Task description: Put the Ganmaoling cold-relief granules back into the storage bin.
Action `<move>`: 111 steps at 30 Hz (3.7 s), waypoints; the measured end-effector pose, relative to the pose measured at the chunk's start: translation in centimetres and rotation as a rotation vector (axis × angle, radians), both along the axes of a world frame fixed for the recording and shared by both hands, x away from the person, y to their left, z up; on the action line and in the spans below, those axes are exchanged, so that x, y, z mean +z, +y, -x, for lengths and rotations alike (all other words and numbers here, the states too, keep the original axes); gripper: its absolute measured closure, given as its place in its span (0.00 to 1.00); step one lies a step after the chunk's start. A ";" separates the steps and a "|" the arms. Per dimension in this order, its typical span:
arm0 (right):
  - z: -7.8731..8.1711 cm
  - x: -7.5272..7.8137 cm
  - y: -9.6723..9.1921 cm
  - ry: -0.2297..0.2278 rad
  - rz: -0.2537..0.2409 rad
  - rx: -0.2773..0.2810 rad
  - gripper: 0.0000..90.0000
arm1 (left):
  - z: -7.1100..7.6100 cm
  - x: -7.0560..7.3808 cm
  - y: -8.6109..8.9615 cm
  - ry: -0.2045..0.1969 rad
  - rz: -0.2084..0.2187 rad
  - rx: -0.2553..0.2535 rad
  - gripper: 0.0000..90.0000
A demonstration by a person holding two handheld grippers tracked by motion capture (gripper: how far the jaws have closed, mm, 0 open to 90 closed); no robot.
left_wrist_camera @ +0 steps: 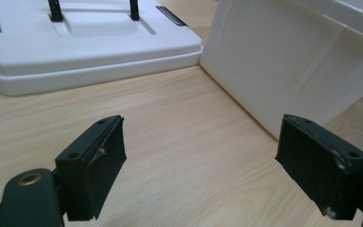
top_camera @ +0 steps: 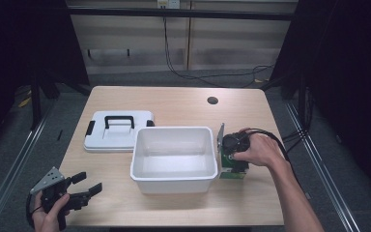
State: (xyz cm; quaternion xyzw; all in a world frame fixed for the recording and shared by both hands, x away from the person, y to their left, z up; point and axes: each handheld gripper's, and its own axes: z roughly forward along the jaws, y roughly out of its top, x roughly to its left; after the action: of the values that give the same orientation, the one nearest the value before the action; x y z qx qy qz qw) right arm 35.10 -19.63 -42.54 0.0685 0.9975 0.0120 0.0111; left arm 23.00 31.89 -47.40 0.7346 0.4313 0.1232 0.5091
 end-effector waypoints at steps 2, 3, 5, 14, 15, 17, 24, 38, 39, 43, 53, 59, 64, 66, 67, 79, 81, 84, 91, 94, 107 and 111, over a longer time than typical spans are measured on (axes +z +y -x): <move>0.0 0.0 -0.1 0.003 -0.003 -0.001 0.18 | 0.0 0.0 0.0 0.001 0.001 0.000 0.18; 0.0 0.0 -0.1 0.003 -0.003 -0.001 0.18 | 0.0 0.0 0.0 0.001 0.001 0.000 0.18; 0.0 0.1 -0.1 0.002 -0.004 -0.003 0.18 | 0.0 0.0 0.0 0.000 -0.001 -0.001 0.18; 0.1 0.6 -0.1 0.019 -0.005 0.000 0.18 | 0.0 0.0 0.0 -0.005 -0.005 -0.003 0.18; 0.2 0.7 -0.1 0.020 -0.008 -0.007 0.18 | 0.0 0.0 0.0 -0.005 -0.005 -0.003 0.18; 0.2 1.0 0.0 0.025 -0.004 -0.014 0.18 | 0.0 0.0 0.0 -0.003 0.000 -0.002 0.18; 0.3 2.1 0.0 0.018 -0.014 -0.017 0.18 | -0.1 0.0 0.0 0.000 0.001 -0.003 0.18; 0.4 3.9 -0.5 0.000 -0.030 -0.025 0.18 | 0.0 0.0 0.0 0.001 0.002 -0.002 0.18; 0.4 3.9 -0.5 0.000 -0.030 -0.025 0.18 | 0.0 0.0 0.0 0.001 0.002 -0.002 0.18; 0.2 4.7 -0.6 -0.005 -0.019 -0.020 0.18 | -0.1 0.0 0.0 0.002 0.002 -0.002 0.18; 0.3 6.2 -0.7 -0.021 -0.018 -0.031 0.18 | 0.0 0.0 -0.1 0.000 0.003 -0.002 0.18; 0.4 7.3 -0.6 -0.028 -0.018 -0.038 0.18 | 0.0 0.0 -0.1 -0.001 0.003 -0.004 0.18; 0.4 8.0 -0.6 -0.028 -0.021 -0.035 0.18 | -0.1 0.0 -0.1 0.000 0.004 -0.005 0.18; 0.4 8.4 -0.5 -0.029 -0.021 -0.035 0.18 | -0.1 0.0 -0.1 0.000 0.004 -0.004 0.18; 0.4 8.5 -0.5 -0.029 -0.017 -0.035 0.18 | -0.1 0.0 0.0 0.000 0.004 -0.004 0.18; 0.3 10.5 -0.5 -0.052 -0.028 -0.043 0.18 | -0.1 0.0 -0.1 0.000 0.002 -0.004 0.18; 0.3 10.8 -0.4 -0.051 -0.027 -0.044 0.18 | -0.1 0.0 -0.1 0.001 0.004 -0.005 0.18; 0.2 11.7 -0.1 -0.058 -0.014 -0.041 0.18 | -0.1 0.0 -0.1 0.002 0.005 -0.005 0.18; 0.3 12.8 0.8 -0.054 -0.032 -0.025 0.18 | -0.1 0.0 -0.1 0.000 0.002 -0.009 0.18; 0.3 13.2 1.2 -0.048 -0.034 -0.011 0.18 | -0.1 0.0 -0.1 0.001 0.001 -0.008 0.18; 0.5 15.2 1.4 -0.055 -0.016 -0.008 0.18 | -0.1 0.0 -0.1 0.000 0.003 -0.006 0.18; 0.6 16.0 1.4 -0.060 -0.014 0.001 0.18 | -0.1 0.0 -0.1 0.002 0.005 -0.006 0.18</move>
State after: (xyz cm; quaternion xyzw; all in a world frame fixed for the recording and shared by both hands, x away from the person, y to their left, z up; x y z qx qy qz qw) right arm 34.55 -18.25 -26.50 0.0678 0.9967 0.0209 0.0404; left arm 23.10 31.77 -47.36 0.7347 0.4298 0.1198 0.5110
